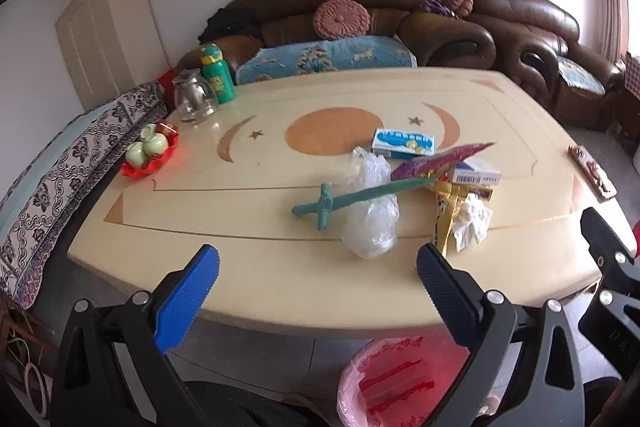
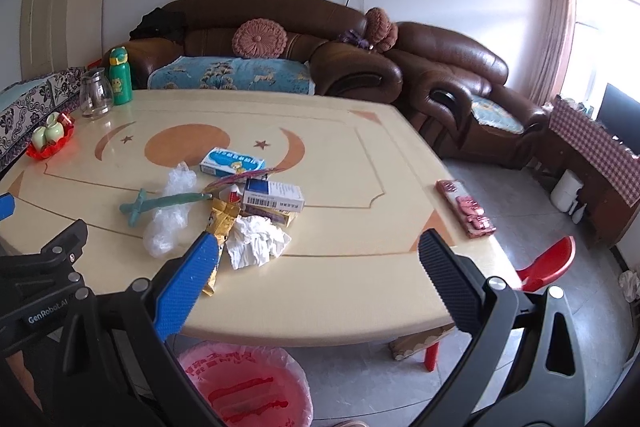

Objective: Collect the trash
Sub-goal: 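Reach the left tool to the green toy sword while the right tool approaches the yellow wrapper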

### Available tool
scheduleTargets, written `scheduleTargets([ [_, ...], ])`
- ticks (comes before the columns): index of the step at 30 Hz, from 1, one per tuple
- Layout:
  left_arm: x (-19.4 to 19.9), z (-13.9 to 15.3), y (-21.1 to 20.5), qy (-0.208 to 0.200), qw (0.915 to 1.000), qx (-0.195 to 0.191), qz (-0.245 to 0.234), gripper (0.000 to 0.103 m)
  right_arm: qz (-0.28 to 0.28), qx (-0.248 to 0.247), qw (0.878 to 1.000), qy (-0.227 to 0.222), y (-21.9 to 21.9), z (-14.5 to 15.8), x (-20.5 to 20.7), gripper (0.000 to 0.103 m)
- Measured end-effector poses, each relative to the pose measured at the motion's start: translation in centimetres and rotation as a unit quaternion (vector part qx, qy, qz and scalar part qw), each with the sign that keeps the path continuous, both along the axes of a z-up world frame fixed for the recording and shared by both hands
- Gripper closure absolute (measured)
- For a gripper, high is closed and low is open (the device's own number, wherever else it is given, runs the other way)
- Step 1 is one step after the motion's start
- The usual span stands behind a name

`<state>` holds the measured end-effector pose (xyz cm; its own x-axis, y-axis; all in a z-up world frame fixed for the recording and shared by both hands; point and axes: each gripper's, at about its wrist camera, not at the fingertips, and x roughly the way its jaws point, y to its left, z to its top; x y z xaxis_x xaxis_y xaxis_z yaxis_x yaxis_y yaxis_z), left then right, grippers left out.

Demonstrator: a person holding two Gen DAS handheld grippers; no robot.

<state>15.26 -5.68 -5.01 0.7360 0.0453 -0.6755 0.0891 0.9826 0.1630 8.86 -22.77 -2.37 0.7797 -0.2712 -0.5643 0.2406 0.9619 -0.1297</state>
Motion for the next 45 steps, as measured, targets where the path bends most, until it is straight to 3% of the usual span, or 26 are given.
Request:
scheduleTargets([
  [4,2.5,-1.8,0.2,0.033,0.9993,-0.009,-0.014,0.006,0.001,0.013,1.000,0.013,-1.0,-1.6,1.8,0.005],
  [8,4.7,-3.0,0.6,0.039,0.9982,-0.013,-0.043,0.006,0.013,0.010,1.000,0.015,-1.4,-3.0,3.0,0.005],
  [12,7.5,-4.4,1.4,0.058,0.9944,-0.045,-0.076,0.006,0.046,0.038,0.998,0.018,-1.9,-4.5,4.1,0.005],
  [16,10.2,-5.7,2.2,0.077,0.9892,-0.081,-0.095,0.006,0.064,0.019,0.998,0.015,-1.0,-6.3,4.9,0.005],
  [20,11.8,-5.7,3.1,0.054,0.9861,-0.083,-0.133,0.006,0.088,0.027,0.996,0.013,0.5,-7.9,5.2,0.005],
  [24,13.2,-5.7,3.1,0.000,0.9828,-0.025,-0.183,0.006,0.105,0.040,0.994,0.018,2.1,-9.3,6.1,0.005],
  [27,14.6,-6.7,2.6,0.006,0.9677,0.004,-0.252,0.006,0.116,0.050,0.992,0.021,3.4,-10.1,6.8,0.005],
  [31,15.6,-8.6,1.8,0.022,0.9317,0.039,-0.361,0.006,0.117,0.081,0.990,0.007,4.4,-10.6,7.3,0.005],
  [34,16.4,-9.6,1.7,0.044,0.9081,0.034,-0.415,0.006,0.120,0.092,0.989,-0.005,5.0,-11.0,7.4,0.006],
  [45,18.5,-11.3,1.7,0.072,0.8672,0.051,-0.490,0.006,0.128,0.108,0.986,0.009,5.9,-12.9,9.5,0.014],
])
